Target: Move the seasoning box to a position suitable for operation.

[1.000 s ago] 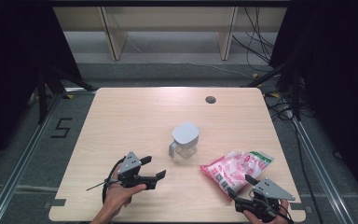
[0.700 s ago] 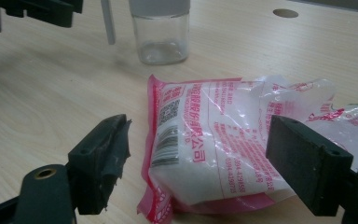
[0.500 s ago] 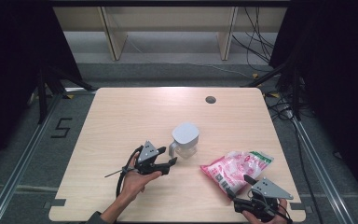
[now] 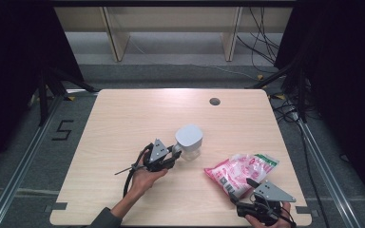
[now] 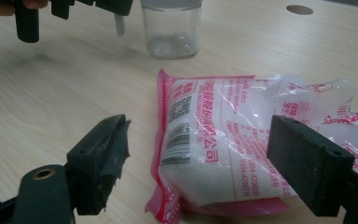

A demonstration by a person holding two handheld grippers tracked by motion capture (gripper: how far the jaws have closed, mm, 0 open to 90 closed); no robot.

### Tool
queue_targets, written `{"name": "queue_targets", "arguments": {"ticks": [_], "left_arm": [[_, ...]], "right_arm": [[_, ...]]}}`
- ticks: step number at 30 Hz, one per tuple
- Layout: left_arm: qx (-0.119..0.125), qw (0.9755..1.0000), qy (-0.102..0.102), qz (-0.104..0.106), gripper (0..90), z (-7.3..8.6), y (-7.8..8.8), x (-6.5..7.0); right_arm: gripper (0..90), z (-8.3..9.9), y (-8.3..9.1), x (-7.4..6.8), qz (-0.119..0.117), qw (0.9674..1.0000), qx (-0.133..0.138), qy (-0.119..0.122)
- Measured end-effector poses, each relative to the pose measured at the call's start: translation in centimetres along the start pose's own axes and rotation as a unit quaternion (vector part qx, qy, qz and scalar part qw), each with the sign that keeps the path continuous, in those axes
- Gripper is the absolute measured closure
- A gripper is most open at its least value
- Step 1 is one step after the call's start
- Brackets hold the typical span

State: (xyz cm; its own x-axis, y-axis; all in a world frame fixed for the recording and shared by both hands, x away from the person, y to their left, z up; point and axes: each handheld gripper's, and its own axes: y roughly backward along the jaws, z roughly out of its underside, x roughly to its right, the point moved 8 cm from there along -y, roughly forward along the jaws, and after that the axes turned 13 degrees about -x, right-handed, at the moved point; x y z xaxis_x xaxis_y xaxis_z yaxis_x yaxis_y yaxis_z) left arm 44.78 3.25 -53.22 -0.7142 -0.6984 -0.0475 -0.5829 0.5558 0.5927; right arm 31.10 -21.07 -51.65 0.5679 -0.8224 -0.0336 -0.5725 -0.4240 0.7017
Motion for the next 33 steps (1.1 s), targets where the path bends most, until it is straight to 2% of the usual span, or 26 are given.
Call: {"name": "queue_targets", "arguments": {"ticks": [2,3,4,5,6,7,9,10,12,13,14,15,16,18,19,20,24,26,28,32,33], "left_arm": [[0.002,1.0000,0.002,-0.006,66.6,0.0,0.0,-0.4],[0.007,0.9998,0.015,-0.006,66.9,0.0,0.1,-0.9],[0.007,0.9998,0.015,-0.006,67.1,0.0,0.1,-0.9],[0.007,0.9995,0.022,-0.020,67.3,0.1,0.2,-1.7],[0.007,0.9995,0.022,-0.020,67.4,0.1,0.2,-1.7],[0.013,0.9991,0.031,-0.028,67.6,0.0,0.1,-2.2],[0.013,0.9987,0.039,-0.032,67.6,-0.1,-0.2,-2.6],[0.013,0.9987,0.039,-0.032,67.6,-0.1,-0.2,-2.6],[0.011,0.9986,0.048,-0.020,67.3,-0.1,-0.6,-2.7],[0.012,0.9980,0.060,-0.016,67.4,-0.1,-0.8,-3.0],[0.012,0.9980,0.060,-0.016,67.4,-0.1,-0.8,-3.0],[0.013,0.9979,0.060,-0.017,68.0,-0.2,-0.9,-3.1],[0.013,0.9981,0.054,-0.025,68.3,-0.2,-0.9,-3.2],[0.010,0.9985,0.049,-0.025,68.5,-0.1,-0.8,-3.2],[0.007,0.9991,0.039,-0.013,68.6,0.0,-0.7,-3.0],[0.011,0.9992,0.038,-0.005,68.6,0.0,-0.6,-2.8],[0.007,0.9996,0.026,0.007,68.6,0.7,0.4,-2.3],[0.006,0.9996,0.022,0.014,68.4,0.9,0.7,-2.1],[0.006,0.9995,0.010,0.031,68.3,1.4,1.4,-1.5],[0.005,0.9994,0.009,0.033,68.1,1.5,1.6,-1.6],[0.008,0.9995,0.009,0.028,68.1,1.5,1.5,-1.7]], "right_arm": [[21.4,-0.1,-0.1,-0.1,-0.004,1.0000,0.004,0.003],[21.5,0.0,-0.1,0.0,0.000,1.0000,0.002,0.008],[21.5,0.0,0.0,0.0,0.001,1.0000,0.004,0.006],[21.5,0.0,0.1,-0.1,0.006,1.0000,0.001,0.003],[21.5,0.0,0.1,-0.1,0.006,1.0000,0.001,0.003],[21.4,-0.1,-0.1,0.1,0.007,0.9999,0.002,0.014],[21.4,0.0,0.0,-0.1,0.006,1.0000,-0.001,0.000],[21.4,-0.1,-0.1,0.0,0.007,1.0000,0.002,0.007],[21.4,-0.1,-0.1,0.0,0.007,1.0000,0.002,0.006],[21.4,-0.1,-0.1,0.0,0.007,0.9999,0.002,0.009],[21.4,-0.1,-0.1,0.0,0.007,0.9999,0.002,0.009],[21.4,0.0,-0.1,-0.1,-0.004,0.9999,0.001,0.010],[21.3,0.0,0.0,0.0,0.006,0.9999,0.000,0.010],[21.3,-0.1,-0.1,0.1,0.006,0.9999,0.002,0.014],[21.3,-0.1,-0.1,0.0,0.006,0.9999,0.002,0.010],[21.3,0.0,-0.1,-0.1,0.004,0.9999,0.001,0.009],[21.3,-0.2,-0.2,-0.2,-0.005,0.9999,0.005,0.011],[21.4,-0.1,-0.1,-0.1,0.004,1.0000,0.003,0.009],[21.4,-0.1,-0.1,-0.1,0.001,0.9999,0.003,0.013],[21.4,0.0,-0.1,-0.1,0.002,0.9999,-0.002,0.017],[21.3,0.1,-0.1,-0.1,0.002,0.9998,-0.003,0.017]]}}
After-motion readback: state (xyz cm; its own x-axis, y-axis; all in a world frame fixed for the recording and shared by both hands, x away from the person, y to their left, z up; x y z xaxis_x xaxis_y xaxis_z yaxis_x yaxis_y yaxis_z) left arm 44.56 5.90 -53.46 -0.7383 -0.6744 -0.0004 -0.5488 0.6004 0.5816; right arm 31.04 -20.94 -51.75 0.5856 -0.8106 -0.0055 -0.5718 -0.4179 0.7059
